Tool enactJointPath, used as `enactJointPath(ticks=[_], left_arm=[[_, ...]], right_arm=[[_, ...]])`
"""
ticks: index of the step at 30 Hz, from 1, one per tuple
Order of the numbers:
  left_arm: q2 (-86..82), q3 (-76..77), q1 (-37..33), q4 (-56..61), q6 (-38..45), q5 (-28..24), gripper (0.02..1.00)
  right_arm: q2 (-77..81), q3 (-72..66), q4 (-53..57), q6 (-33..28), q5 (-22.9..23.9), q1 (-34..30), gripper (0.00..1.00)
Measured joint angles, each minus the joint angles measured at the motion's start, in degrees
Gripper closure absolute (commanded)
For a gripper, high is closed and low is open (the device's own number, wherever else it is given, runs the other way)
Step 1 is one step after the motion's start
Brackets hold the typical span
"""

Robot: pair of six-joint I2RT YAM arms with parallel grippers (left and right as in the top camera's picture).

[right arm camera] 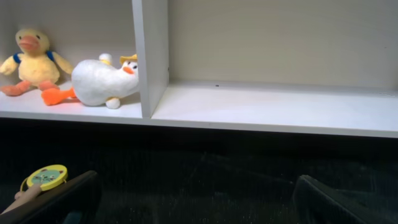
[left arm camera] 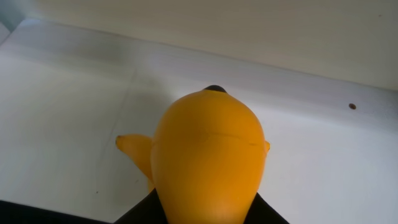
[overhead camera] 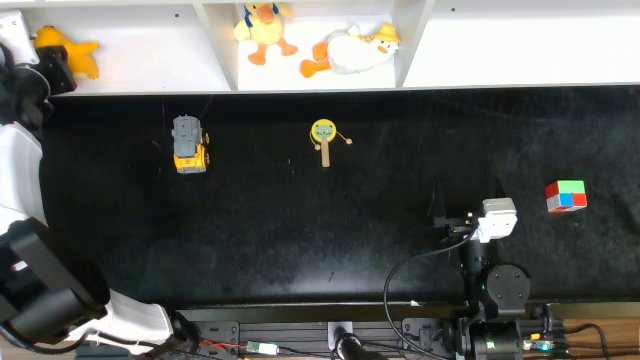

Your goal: Store Toys

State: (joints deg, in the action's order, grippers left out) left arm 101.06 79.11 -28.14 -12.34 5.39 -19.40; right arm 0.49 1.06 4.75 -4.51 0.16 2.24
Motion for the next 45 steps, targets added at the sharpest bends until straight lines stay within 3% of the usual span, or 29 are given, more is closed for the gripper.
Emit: enactJointPath(ticks=[13, 20, 24, 26, 28, 32, 45], left_arm=[[0.0, 0.0, 0.4, 0.3, -0.8, 0.2, 0.744], [0.0, 0.0, 0.4, 0.4, -0.8, 0.2, 0.660], [0.0, 0.0, 0.4, 0.4, -0.9, 0.2, 0.522], [0.0, 0.0, 0.4, 0.6, -0.8, 0.2, 0.391], [0.0, 0.0, 0.4, 0.7, -0.9, 0.2, 0.345], [0.1, 0.0, 0.4, 0.7, -0.7, 0.2, 0.020], [0.1, 0.0, 0.4, -2.4, -1.0, 0.2, 0.020]], right_arm=[[0.0, 0.0, 0.0, 0.0, 0.0, 0.0, 0.005], [0.0, 0.0, 0.0, 0.0, 0.0, 0.0, 0.005], [0.0, 0.0, 0.0, 0.0, 0.0, 0.0, 0.005], [0.0, 0.0, 0.0, -0.1, 0.0, 0.0, 0.007], [0.0, 0.0, 0.0, 0.0, 0.0, 0.0, 0.007], [0.0, 0.0, 0.0, 0.0, 0.0, 0.0, 0.005], [0.0, 0.0, 0.0, 0.0, 0.0, 0.0, 0.007]])
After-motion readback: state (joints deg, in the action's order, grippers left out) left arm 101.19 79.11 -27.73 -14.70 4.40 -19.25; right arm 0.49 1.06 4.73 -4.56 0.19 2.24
